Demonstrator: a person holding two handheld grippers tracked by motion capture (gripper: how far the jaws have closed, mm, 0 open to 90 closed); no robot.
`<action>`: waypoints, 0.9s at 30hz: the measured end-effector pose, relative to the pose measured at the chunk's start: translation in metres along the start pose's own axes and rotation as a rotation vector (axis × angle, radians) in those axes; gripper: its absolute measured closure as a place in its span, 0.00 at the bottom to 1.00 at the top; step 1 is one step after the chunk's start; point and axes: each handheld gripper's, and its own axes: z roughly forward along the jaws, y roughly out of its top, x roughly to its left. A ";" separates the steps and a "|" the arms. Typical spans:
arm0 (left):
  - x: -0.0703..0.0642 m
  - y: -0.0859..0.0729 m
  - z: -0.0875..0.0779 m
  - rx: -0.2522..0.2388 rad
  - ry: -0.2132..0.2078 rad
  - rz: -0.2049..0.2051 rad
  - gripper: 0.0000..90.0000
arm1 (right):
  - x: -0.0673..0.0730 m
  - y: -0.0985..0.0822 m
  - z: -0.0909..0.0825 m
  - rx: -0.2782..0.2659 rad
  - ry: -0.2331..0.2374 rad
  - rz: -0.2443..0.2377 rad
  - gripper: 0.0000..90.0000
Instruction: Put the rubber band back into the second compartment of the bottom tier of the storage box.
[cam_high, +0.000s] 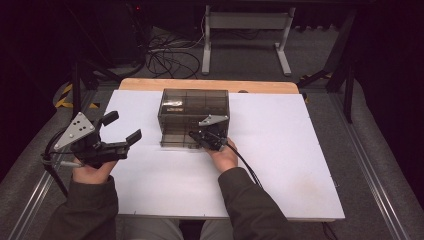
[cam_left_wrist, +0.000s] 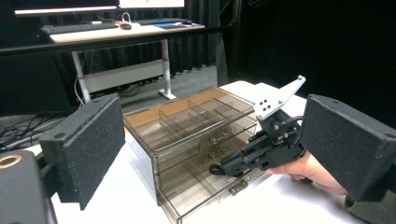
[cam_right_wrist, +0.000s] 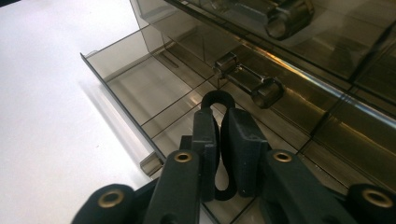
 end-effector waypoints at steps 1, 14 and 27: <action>0.000 0.000 0.000 0.000 0.000 0.000 0.09 | 0.000 0.000 0.000 0.002 -0.001 0.001 0.88; 0.001 0.000 0.000 -0.005 0.003 -0.002 0.09 | -0.002 0.000 0.003 -0.006 0.003 0.032 0.75; 0.001 0.000 0.000 -0.003 0.002 -0.005 0.09 | -0.002 0.001 0.004 -0.015 0.022 0.058 0.64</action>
